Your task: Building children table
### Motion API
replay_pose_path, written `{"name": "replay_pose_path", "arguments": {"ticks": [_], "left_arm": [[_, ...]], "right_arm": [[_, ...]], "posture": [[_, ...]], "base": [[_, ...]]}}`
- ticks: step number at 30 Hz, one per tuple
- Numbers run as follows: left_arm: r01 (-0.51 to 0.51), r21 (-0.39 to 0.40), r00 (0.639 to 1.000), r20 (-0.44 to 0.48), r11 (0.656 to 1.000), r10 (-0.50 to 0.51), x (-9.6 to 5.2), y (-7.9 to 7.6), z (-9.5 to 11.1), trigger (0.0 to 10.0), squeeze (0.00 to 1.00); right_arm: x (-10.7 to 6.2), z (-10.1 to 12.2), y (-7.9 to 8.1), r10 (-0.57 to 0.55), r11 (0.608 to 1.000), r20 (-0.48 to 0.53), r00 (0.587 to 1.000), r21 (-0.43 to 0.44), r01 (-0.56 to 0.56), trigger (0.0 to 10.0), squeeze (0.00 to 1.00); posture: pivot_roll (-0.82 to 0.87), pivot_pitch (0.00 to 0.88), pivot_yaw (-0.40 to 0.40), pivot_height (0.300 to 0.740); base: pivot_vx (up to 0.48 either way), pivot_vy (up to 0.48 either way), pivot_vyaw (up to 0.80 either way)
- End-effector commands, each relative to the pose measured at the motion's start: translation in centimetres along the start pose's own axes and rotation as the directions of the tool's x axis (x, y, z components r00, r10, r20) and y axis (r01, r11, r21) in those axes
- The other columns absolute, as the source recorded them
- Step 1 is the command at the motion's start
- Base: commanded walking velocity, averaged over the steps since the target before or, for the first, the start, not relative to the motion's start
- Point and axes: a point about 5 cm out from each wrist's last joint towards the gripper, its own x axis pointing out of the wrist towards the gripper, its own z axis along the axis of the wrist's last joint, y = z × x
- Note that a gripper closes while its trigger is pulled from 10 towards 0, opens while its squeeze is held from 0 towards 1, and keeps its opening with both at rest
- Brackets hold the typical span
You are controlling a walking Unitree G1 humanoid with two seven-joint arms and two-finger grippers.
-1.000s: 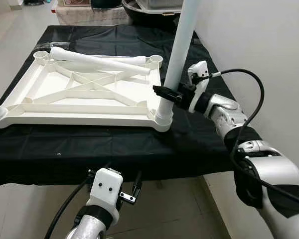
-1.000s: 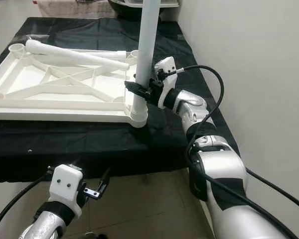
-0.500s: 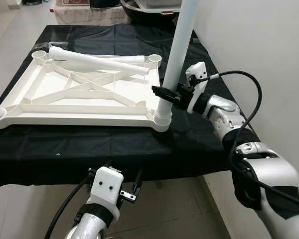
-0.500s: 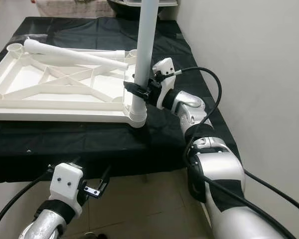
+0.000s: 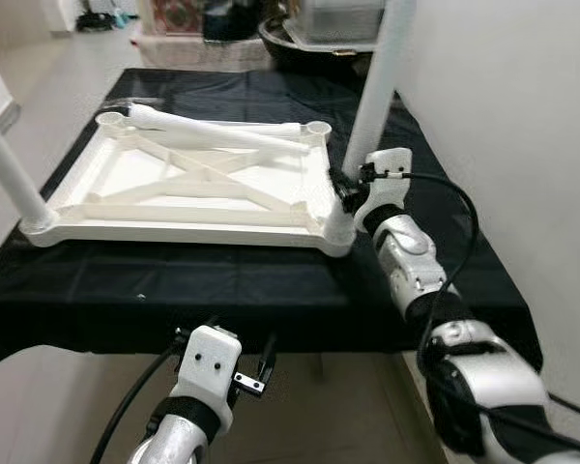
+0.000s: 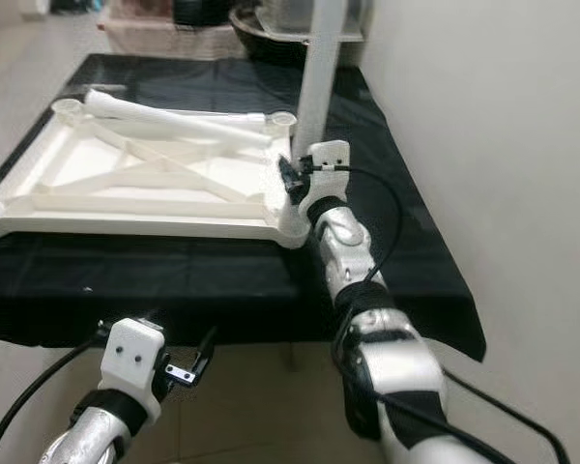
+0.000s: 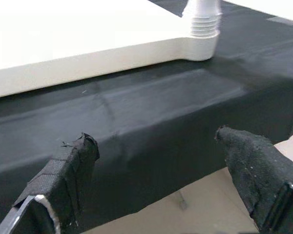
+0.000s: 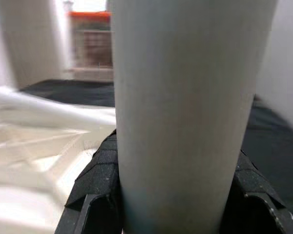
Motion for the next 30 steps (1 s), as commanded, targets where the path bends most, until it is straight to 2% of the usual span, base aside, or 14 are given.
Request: {"name": "replay_pose_path", "arguments": {"ticks": [1,6,8,9,13,15,17,20,21,22,24,26,27,30], "left_arm": [[0.005,0.004,1.0,-0.012,1.0,-0.005,0.1,-0.1,-0.4,10.0,0.0],[0.003,0.006,1.0,-0.009,1.0,-0.003,0.2,0.0,-0.4,10.0,0.0],[0.002,0.006,1.0,-0.007,1.0,-0.002,0.2,-0.1,-0.4,10.0,0.0],[0.001,0.008,1.0,-0.005,1.0,-0.001,0.2,-0.1,-0.4,10.0,0.0],[0.0,0.011,1.0,-0.003,1.0,0.0,0.3,-0.2,-0.4,10.0,0.0],[0.0,0.012,1.0,-0.003,1.0,0.0,0.3,-0.2,-0.5,10.0,0.0],[0.005,0.011,1.0,-0.005,1.0,-0.005,0.4,-0.2,-0.6,10.0,0.0],[0.007,0.011,1.0,-0.005,1.0,-0.007,0.4,-0.2,-0.6,10.0,0.0],[0.009,0.012,1.0,-0.006,1.0,-0.009,0.5,-0.2,-0.7,10.0,0.0],[0.009,0.012,1.0,-0.006,1.0,-0.009,0.5,-0.2,-0.7,10.0,0.0],[0.012,0.012,1.0,-0.007,1.0,-0.012,0.6,-0.1,-0.8,10.0,0.0],[0.013,0.013,1.0,-0.008,1.0,-0.013,0.6,-0.1,-0.8,10.0,0.0],[0.013,0.014,1.0,-0.008,1.0,-0.013,0.6,-0.1,-0.9,10.0,0.0],[0.014,0.015,1.0,-0.008,1.0,-0.014,0.7,-0.1,-0.9,10.0,0.0]], "right_arm": [[-1.8,-3.9,-2.3,-0.199,0.98,-0.169,0.965,-0.061,0.192,0.0,0.0],[-2.9,-3.6,-1.0,-0.361,0.932,-0.155,0.92,-0.035,0.36,0.0,0.0],[-3.6,-3.7,-0.1,-0.463,0.883,-0.178,0.868,-0.007,0.469,0.0,0.0],[-4.3,-3.8,0.8,-0.536,0.834,-0.21,0.818,0.021,0.552,0.0,0.0],[-5.1,-3.9,2.2,-0.596,0.777,-0.256,0.761,0.054,0.627,0.0,0.0],[-5.2,-3.9,2.6,-0.593,0.778,-0.265,0.76,0.056,0.626,0.0,0.0],[-5.1,-3.7,3.3,-0.543,0.81,-0.283,0.79,0.069,0.582,10.0,0.0],[-5.2,-3.6,3.5,-0.526,0.823,-0.293,0.798,0.061,0.565,10.0,0.0],[-5.1,-3.3,3.8,-0.455,0.871,-0.264,0.85,0.066,0.487,10.0,0.0],[-5.1,-3.3,3.8,-0.455,0.871,-0.264,0.85,0.066,0.487,10.0,0.0],[-5.4,-2.9,4.4,-0.335,0.926,-0.213,0.918,0.109,0.363,10.0,0.0],[-5.5,-2.8,4.5,-0.307,0.934,-0.204,0.93,0.122,0.335,10.0,0.0],[-5.7,-2.8,4.5,-0.296,0.937,-0.207,0.932,0.128,0.326,10.0,1.0],[-5.9,-2.9,4.4,-0.281,0.941,-0.204,0.938,0.132,0.311,10.0,1.0]], "posture": [[0.12,0.158,-0.071,0.74],[0.12,0.153,-0.074,0.74],[0.13,0.148,-0.075,0.74],[0.13,0.144,-0.073,0.74],[0.13,0.141,-0.07,0.74],[0.12,0.136,-0.067,0.74],[0.12,0.128,-0.065,0.74],[0.12,0.128,-0.065,0.74],[0.11,0.114,-0.06,0.74],[0.11,0.114,-0.06,0.74],[0.11,0.111,-0.061,0.74],[0.11,0.111,-0.061,0.74],[0.11,0.106,-0.058,0.74],[0.11,0.101,-0.057,0.74]], "base": [[0.0,0.0,0.0],[0.0,0.0,0.0],[0.0,0.0,0.0],[0.0,0.0,0.0],[0.0,0.0,0.0],[0.0,0.0,0.0],[0.0,0.0,0.0],[0.0,0.0,0.0],[0.0,0.0,0.0],[0.0,0.0,0.0],[0.0,0.0,0.0],[0.0,0.0,0.0],[0.0,0.0,0.0],[0.0,0.0,0.0]]}}
